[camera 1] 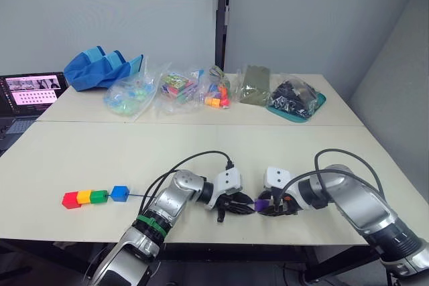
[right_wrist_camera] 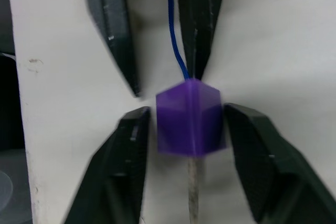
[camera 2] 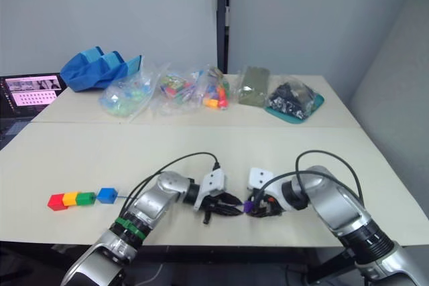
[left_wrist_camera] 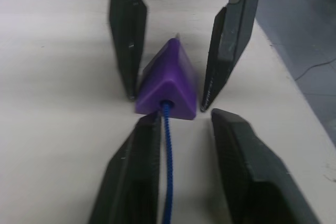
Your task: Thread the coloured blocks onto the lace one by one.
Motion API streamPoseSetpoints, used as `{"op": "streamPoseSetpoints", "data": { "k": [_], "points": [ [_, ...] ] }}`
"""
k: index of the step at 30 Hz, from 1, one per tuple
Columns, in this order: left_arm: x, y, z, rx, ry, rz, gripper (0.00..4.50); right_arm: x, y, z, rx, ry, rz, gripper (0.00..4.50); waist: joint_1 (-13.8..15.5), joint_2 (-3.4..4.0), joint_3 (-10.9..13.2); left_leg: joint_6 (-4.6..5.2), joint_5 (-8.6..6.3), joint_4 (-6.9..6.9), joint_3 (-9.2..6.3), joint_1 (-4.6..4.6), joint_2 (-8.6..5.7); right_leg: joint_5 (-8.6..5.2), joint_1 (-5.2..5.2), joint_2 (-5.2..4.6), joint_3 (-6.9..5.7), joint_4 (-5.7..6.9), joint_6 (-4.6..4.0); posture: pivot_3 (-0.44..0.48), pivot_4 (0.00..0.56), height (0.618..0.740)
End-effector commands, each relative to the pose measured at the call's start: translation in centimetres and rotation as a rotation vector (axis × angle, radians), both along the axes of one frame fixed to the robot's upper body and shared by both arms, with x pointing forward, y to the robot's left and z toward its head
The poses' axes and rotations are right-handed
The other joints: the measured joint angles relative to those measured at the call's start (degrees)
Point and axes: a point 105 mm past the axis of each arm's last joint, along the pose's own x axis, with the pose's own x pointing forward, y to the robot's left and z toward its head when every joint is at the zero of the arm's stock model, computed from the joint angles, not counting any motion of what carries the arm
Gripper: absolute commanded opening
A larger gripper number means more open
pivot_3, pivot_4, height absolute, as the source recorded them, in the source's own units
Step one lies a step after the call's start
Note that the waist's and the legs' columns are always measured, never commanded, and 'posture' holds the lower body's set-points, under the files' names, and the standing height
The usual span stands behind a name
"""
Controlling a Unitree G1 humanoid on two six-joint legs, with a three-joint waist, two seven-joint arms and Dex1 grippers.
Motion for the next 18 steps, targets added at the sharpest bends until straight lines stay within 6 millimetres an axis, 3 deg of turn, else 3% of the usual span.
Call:
{"op": "streamPoseSetpoints", "data": {
  "k": [1, 3, 5, 13, 18],
  "points": [
    [1.1, 1.5, 0.1, 0.017, -0.023, 0.053, 3.18, -0.1, -0.8, 0.9, 0.019, 0.003, 0.004, 3.99, -0.10, 0.00, 0.00, 0.00, 0.00, 0.01, 0.00, 0.00, 0.00, 0.00, 0.00, 0.00, 0.00, 0.01, 0.00, 0.000, 0.150, 0.717],
    [0.8, 1.4, 0.5, -0.006, -0.029, 0.021, 3.82, -0.3, -1.7, 1.5, 0.017, 0.016, -0.015, 4.50, -0.04, 0.00, 0.00, 0.00, 0.00, 0.02, 0.00, -0.01, 0.00, 0.00, 0.00, -0.01, 0.00, 0.01, 0.00, 0.000, 0.150, 0.717],
    [0.4, 0.9, 0.9, -0.035, -0.031, -0.006, 4.47, -0.4, -2.4, 1.9, 0.016, 0.023, -0.032, 4.50, -0.01, 0.00, 0.01, 0.00, 0.00, 0.03, 0.00, -0.02, 0.00, 0.00, -0.01, -0.01, 0.00, 0.00, 0.01, 0.000, 0.150, 0.717],
    [1.4, -1.7, 2.2, -0.144, -0.099, 0.023, 4.47, -0.7, -4.9, 2.4, -0.039, -0.009, -0.089, 4.50, 0.56, -0.01, 0.02, 0.00, 0.00, 0.05, 0.00, -0.12, -0.01, 0.00, -0.06, -0.02, 0.00, -0.03, 0.01, 0.000, 0.150, 0.717],
    [0.6, -2.9, 0.9, -0.102, -0.081, -0.040, 4.47, -1.2, -5.1, 2.2, -0.038, -0.020, -0.111, 4.50, 0.49, -0.01, 0.01, 0.01, 0.00, 0.03, 0.00, -0.13, -0.01, 0.00, -0.09, -0.01, 0.00, -0.03, 0.01, 0.000, 0.150, 0.717]
  ]
}}
